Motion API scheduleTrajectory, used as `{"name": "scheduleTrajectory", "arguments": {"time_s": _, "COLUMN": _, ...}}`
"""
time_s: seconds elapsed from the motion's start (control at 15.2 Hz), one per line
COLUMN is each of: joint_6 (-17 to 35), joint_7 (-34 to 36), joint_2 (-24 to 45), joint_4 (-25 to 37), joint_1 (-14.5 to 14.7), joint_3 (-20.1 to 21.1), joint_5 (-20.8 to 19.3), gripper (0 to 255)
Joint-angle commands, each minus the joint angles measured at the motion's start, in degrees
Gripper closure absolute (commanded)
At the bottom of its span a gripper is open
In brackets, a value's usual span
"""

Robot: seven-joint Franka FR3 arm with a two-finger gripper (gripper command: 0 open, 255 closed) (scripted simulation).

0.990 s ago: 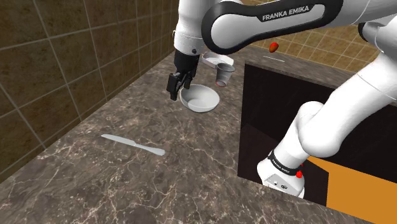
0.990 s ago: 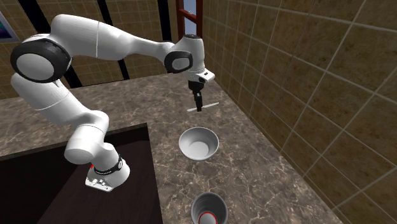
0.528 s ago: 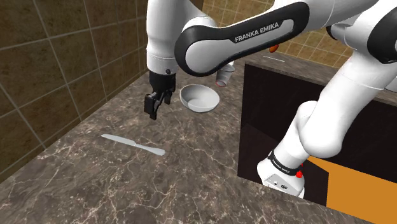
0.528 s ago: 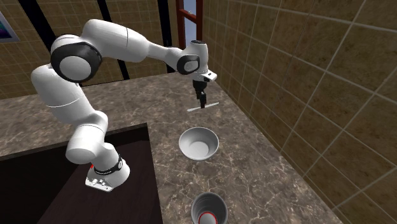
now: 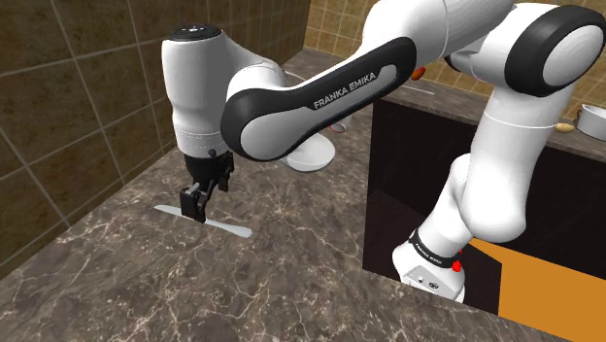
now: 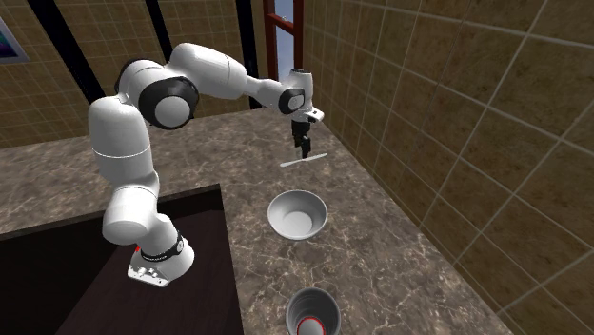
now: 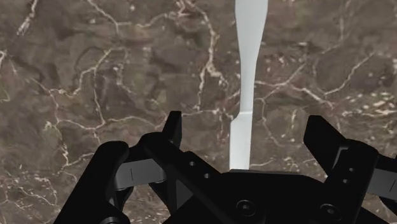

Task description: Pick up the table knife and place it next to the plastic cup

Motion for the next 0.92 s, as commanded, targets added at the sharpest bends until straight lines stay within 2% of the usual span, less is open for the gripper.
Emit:
{"name": "scheduleTrajectory", "arguments": {"time_s": 0.0, "joint_6": 0.5, "joint_7": 0.6, "joint_2": 2.2, "joint_4": 1.3, "joint_1": 0.8, "joint_3": 0.0, "joint_5": -1.0, "gripper": 0}}
{"name": "scheduleTrajectory", "arguments": {"time_s": 0.46, "joint_6": 4.8, "joint_7": 1.5, "joint_2": 4.6, "joint_4": -0.8, "joint_1": 1.1, "joint_3": -0.6, "joint_5": -2.5, "gripper": 0}}
{"name": "scheduleTrajectory", "arguments": {"time_s": 0.86, "joint_6": 4.8, "joint_7": 1.5, "joint_2": 4.6, "joint_4": -0.8, "joint_1": 1.1, "joint_3": -0.6, "joint_5": -2.5, "gripper": 0}}
